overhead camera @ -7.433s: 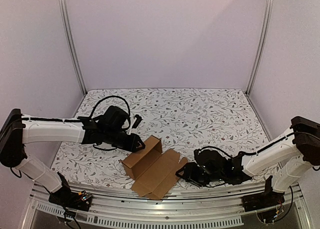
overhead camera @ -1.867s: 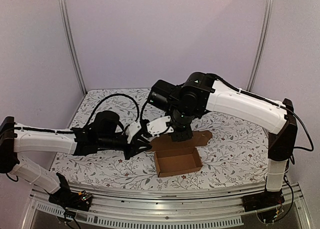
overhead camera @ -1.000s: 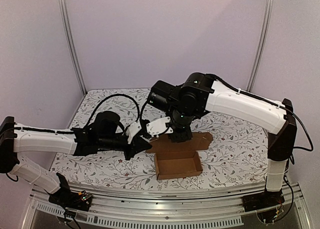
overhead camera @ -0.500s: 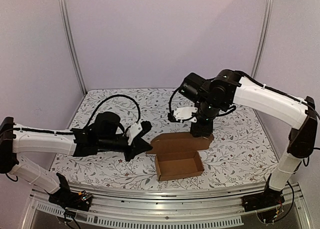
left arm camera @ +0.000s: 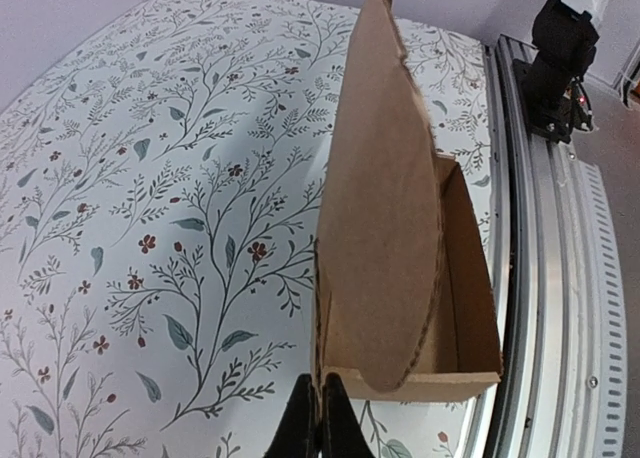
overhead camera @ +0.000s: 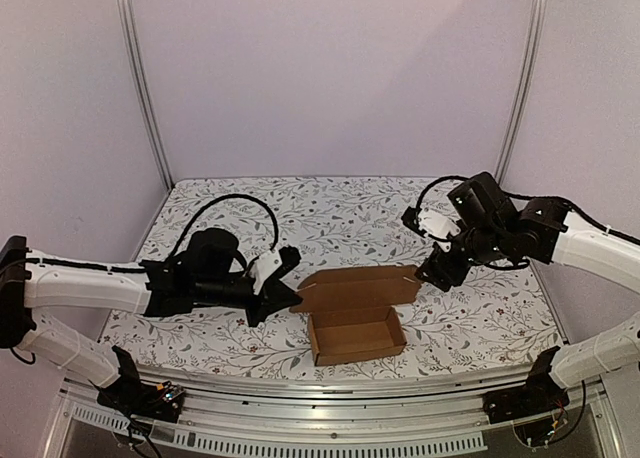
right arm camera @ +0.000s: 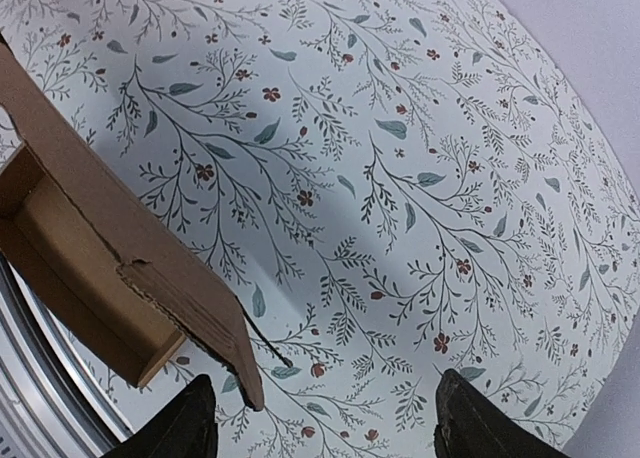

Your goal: Fold the paper box

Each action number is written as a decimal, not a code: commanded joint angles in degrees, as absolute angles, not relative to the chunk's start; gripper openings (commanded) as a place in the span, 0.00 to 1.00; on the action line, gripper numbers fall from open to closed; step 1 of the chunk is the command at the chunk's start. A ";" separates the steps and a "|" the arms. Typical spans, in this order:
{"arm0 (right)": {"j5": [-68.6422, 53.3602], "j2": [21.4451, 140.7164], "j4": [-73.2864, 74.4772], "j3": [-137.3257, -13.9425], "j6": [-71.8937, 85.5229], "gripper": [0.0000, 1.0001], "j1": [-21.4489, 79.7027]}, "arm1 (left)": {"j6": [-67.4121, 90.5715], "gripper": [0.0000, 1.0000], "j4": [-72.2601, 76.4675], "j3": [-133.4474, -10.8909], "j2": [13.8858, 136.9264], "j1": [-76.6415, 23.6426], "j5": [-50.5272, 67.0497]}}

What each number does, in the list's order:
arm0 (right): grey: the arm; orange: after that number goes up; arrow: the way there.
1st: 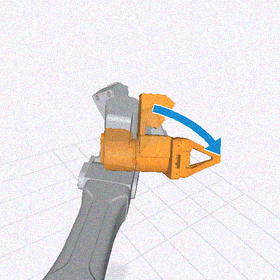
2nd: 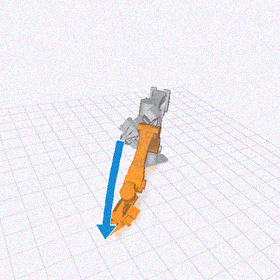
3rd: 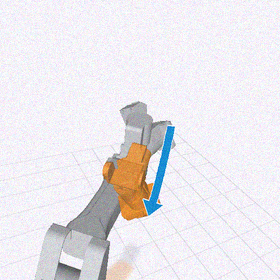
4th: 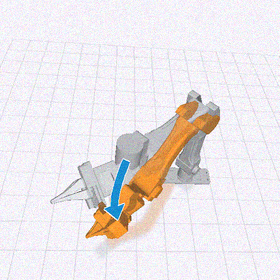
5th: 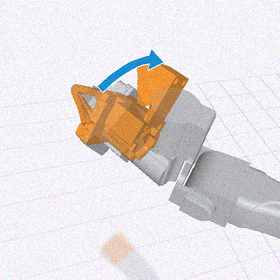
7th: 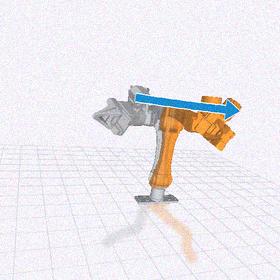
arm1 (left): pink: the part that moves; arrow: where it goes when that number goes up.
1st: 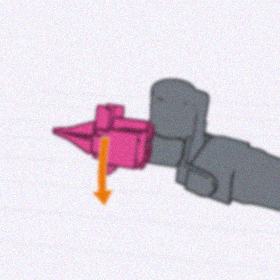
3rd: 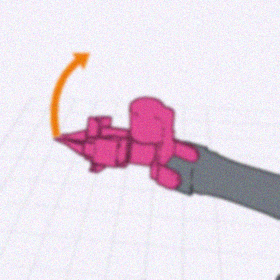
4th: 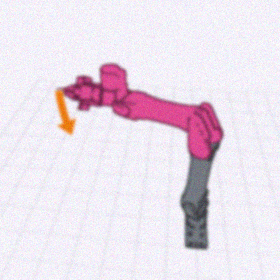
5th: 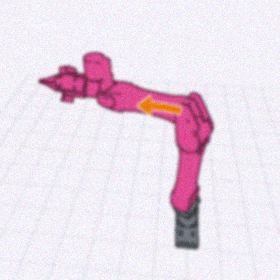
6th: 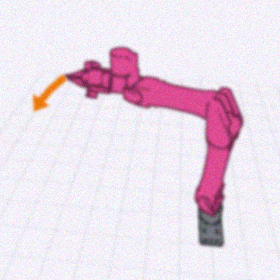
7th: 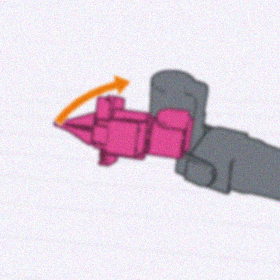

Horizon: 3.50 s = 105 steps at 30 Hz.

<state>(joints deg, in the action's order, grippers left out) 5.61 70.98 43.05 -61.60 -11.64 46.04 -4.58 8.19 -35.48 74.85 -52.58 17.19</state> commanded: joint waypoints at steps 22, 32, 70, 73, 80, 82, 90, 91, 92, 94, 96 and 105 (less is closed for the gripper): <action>-7.54 68.83 -2.14 -37.11 8.27 0.71 45.08 | -0.27 0.00 3.95 -26.33 62.02 -51.62 10.69; -10.36 71.91 -13.61 -30.61 9.59 0.63 45.06 | -0.26 0.00 3.60 -25.46 59.81 -51.59 9.34; -14.96 75.56 -26.20 -23.89 12.08 0.28 45.05 | 1.23 0.00 3.13 -26.70 61.38 -51.41 7.28; -13.74 75.40 -26.19 -23.33 11.96 0.28 45.07 | 1.22 0.00 2.84 -26.80 61.28 -51.38 7.38; -15.81 75.20 -26.85 -22.96 12.06 0.23 45.01 | 1.14 0.00 2.77 -26.93 61.26 -51.34 7.15; -16.23 75.00 -27.30 -22.77 12.17 0.19 45.08 | 1.29 0.00 2.96 -27.02 61.47 -51.33 7.21; -16.77 74.75 -28.24 -22.34 13.14 0.06 45.02 | 3.70 0.00 4.43 -27.85 62.71 -51.41 7.17; -16.62 74.67 -28.22 -22.25 13.42 0.04 45.07 | 4.24 0.00 4.63 -27.97 62.79 -51.42 7.05; -16.43 74.49 -28.21 -22.24 13.68 0.03 45.05 | 4.74 0.00 4.84 -28.11 62.90 -51.42 6.95; -15.64 74.08 -28.21 -22.07 14.41 0.00 45.23 | 6.08 0.00 5.68 -28.07 63.12 -51.57 6.09; -13.82 73.48 -27.91 -21.91 15.29 0.00 46.27 | 7.70 0.00 5.79 -28.34 63.25 -51.86 4.87; 9.10 67.75 -22.31 -22.86 16.74 0.00 56.72 | 12.97 0.00 4.89 -31.42 63.58 -57.06 -6.63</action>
